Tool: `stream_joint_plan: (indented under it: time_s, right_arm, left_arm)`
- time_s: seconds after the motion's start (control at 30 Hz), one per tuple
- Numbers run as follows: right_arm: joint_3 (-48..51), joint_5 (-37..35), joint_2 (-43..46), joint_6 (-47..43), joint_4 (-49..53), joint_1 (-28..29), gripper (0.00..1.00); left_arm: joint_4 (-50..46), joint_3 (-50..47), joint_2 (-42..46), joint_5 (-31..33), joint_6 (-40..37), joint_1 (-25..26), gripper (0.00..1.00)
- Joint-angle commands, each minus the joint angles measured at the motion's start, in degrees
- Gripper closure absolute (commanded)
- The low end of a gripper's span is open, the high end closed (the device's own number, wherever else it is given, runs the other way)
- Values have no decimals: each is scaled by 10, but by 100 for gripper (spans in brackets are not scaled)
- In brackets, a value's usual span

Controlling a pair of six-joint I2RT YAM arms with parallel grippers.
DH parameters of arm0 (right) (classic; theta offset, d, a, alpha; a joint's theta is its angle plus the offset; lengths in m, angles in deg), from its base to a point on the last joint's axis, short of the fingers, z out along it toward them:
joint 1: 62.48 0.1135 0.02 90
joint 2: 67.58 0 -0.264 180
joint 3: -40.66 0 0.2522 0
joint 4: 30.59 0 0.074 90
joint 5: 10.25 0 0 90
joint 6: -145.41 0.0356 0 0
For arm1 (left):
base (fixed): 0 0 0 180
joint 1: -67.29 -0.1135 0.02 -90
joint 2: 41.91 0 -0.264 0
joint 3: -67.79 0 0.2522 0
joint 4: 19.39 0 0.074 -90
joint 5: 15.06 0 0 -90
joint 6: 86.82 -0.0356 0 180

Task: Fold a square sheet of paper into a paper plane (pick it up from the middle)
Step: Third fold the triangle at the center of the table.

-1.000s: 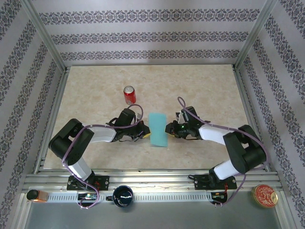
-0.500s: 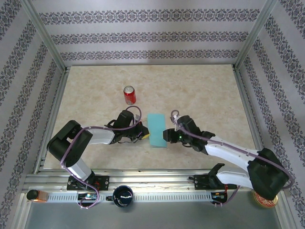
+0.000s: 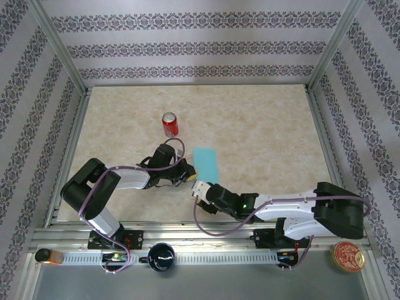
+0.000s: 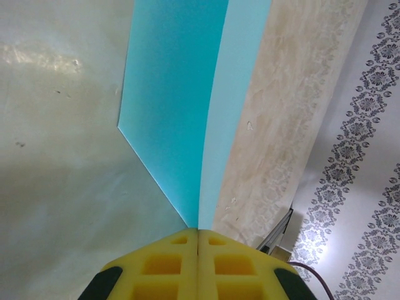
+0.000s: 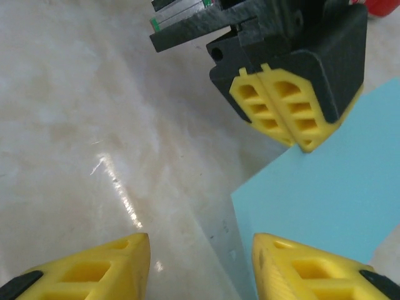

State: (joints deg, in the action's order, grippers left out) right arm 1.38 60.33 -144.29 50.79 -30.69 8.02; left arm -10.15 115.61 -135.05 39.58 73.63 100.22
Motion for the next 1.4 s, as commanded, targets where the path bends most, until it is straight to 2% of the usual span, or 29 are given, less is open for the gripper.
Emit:
stream_joint_plan:
  time_s: [0.0, 0.2, 0.37, 0.47, 0.73, 0.93, 1.23, 1.37]
  right_arm:
    - [-8, -101, -33, -55, -94, 10, 50]
    - [-13, -153, -84, -81, -125, 11, 49]
    - [-3, -173, -108, -87, -161, 10, 62]
    - [-2, -154, -108, -84, -167, 8, 63]
    - [-16, -161, -141, -87, -159, 10, 66]
    - [0, -170, -121, -70, -167, 10, 78]
    - [9, -140, -96, -53, -165, 6, 77]
    - [6, -142, -99, -58, -161, 6, 81]
  left_arm:
    - [23, -6, 4, 10, 5, 3, 100]
    - [15, -5, -2, 11, 5, 3, 100]
    - [12, 4, -16, 10, -2, 3, 100]
    - [25, 1, -17, 9, 6, 3, 100]
    - [-4, -5, 19, 34, -6, 3, 100]
    - [-22, -3, 28, 36, -14, 3, 100]
    - [-37, 4, 33, 42, -18, 3, 100]
    - [-33, 3, 32, 42, -13, 3, 100]
